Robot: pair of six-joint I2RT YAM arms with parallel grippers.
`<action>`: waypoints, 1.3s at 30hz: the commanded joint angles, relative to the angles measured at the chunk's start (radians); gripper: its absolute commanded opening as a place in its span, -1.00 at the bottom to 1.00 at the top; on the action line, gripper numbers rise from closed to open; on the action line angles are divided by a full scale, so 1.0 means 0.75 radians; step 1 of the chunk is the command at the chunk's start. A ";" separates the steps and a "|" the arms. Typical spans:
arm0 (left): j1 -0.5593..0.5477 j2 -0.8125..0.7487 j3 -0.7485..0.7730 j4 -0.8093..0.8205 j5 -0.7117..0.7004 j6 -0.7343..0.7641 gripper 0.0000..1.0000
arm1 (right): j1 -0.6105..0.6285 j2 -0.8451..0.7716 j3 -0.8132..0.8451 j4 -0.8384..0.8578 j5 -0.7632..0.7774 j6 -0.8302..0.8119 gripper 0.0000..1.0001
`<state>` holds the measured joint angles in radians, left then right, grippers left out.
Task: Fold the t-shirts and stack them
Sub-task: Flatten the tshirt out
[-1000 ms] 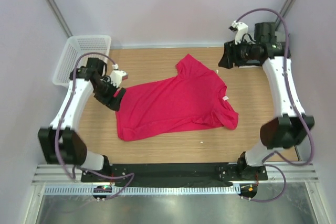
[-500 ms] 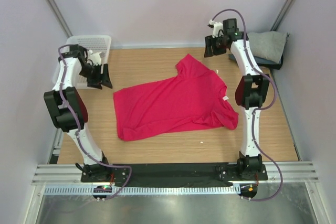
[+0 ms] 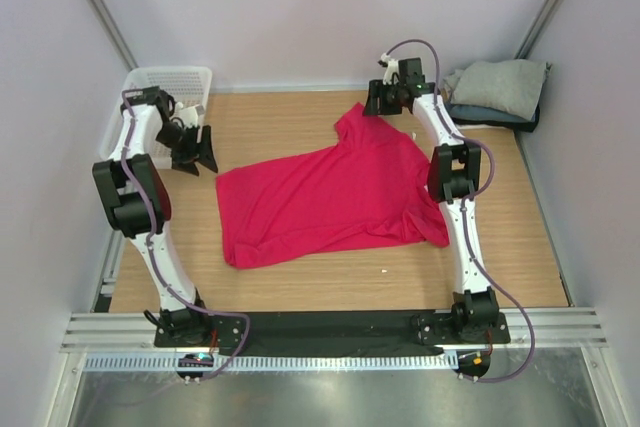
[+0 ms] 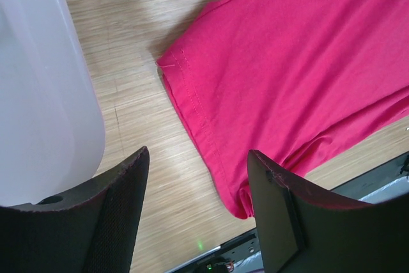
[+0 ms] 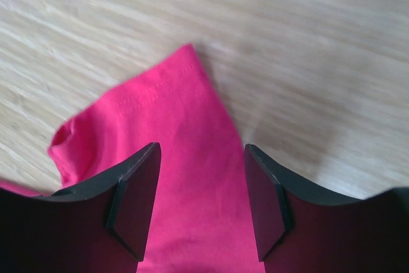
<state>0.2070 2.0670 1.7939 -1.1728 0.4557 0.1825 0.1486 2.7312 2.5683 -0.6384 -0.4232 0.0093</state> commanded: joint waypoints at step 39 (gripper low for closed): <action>-0.045 0.099 -0.019 0.036 -0.082 -0.014 0.24 | 0.004 0.046 0.032 0.262 0.098 0.110 -0.98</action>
<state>0.1764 2.0663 1.7248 -1.2121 0.4076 0.1833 0.1791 2.8170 2.6011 -0.4084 -0.3798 0.1108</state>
